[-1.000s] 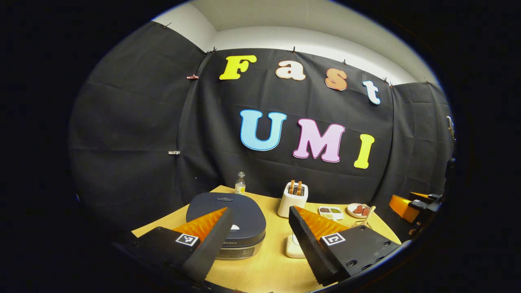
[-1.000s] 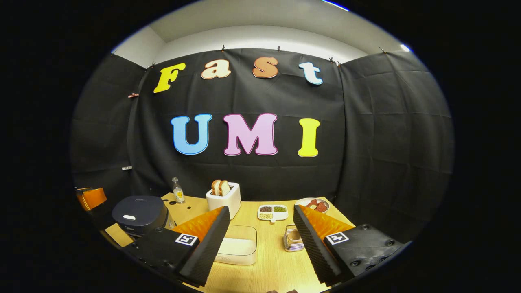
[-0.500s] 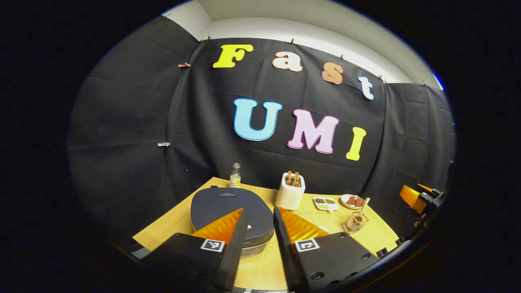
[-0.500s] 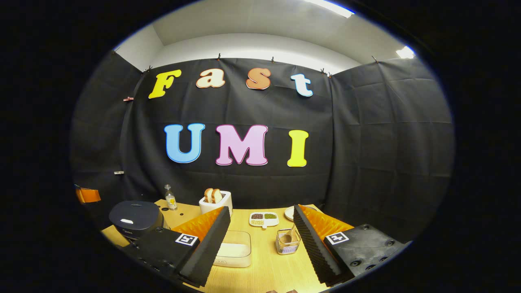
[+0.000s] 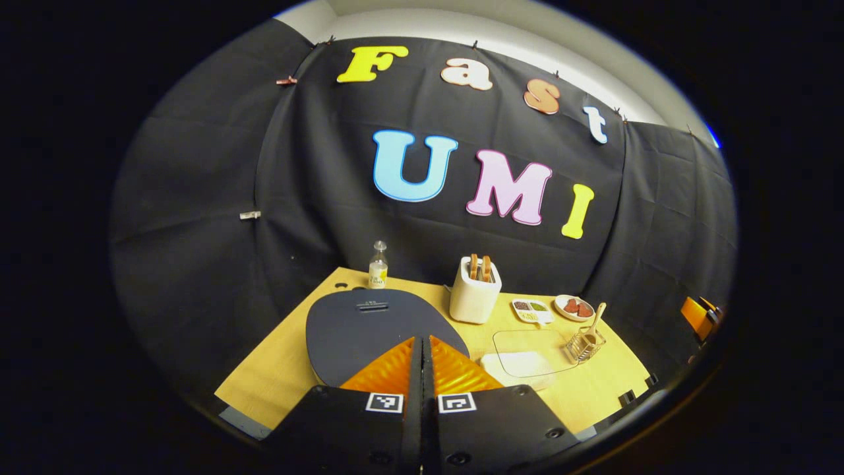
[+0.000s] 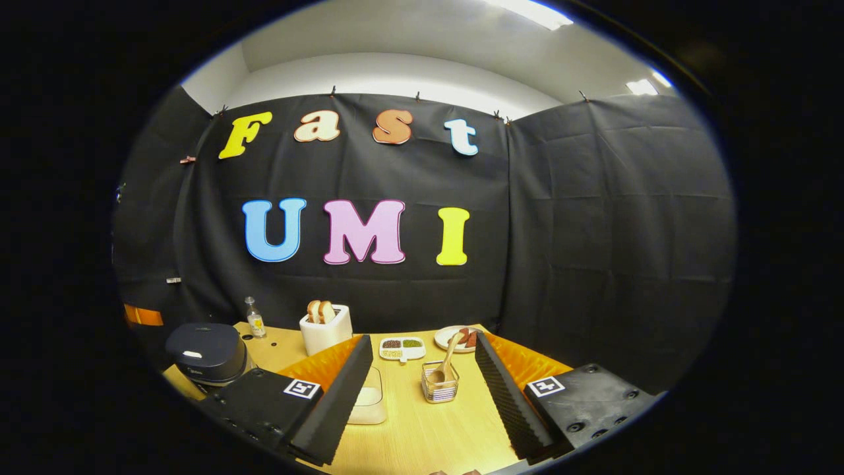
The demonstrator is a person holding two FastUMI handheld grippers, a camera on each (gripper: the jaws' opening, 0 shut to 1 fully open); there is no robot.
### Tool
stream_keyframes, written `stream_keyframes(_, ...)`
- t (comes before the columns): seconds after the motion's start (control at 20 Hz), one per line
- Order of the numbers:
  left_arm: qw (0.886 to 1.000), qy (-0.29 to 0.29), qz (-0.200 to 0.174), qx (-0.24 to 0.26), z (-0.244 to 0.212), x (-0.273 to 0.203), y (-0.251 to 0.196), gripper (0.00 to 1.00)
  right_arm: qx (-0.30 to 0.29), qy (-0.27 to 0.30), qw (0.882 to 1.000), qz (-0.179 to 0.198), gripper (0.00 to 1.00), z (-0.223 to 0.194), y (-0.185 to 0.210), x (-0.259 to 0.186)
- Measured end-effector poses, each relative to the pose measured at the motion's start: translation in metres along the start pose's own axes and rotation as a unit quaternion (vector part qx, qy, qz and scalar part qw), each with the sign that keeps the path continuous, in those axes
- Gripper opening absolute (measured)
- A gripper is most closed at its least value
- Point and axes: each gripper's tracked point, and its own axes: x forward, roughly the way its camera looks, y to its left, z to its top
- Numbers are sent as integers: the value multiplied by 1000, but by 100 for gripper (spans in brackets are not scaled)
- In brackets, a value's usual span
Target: Close the left gripper, press the button to open the rice cooker; take a wooden spoon from the chopstick holder with the right hand, scoop a spoonful of rice and pour it into the rice cooker, then put the wooden spoon back into the chopstick holder.
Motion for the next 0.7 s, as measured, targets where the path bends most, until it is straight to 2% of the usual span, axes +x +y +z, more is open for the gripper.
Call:
stream_keyframes(0.2, 998, 51, 15, -32, -23, 35, 9, 5, 0, 14, 1000, 27, 98, -11, 8, 16)
stream_keyframes(0.3, 996, 66, 33, -40, -30, 48, 17, 5, 8, 19, 999, 34, 98, -14, 5, 27)
stream_keyframes(0.45, 994, 85, 41, -58, -45, 59, 18, 5, 12, 33, 999, 38, 98, -23, -1, 45)
stream_keyframes(0.65, 991, 110, 52, -64, -65, 66, 13, 5, 18, 46, 998, 42, 96, -32, -7, 66)
stream_keyframes(0.7, 991, 103, 56, -58, -64, 66, 14, 5, 19, 49, 998, 44, 98, -35, -7, 72)
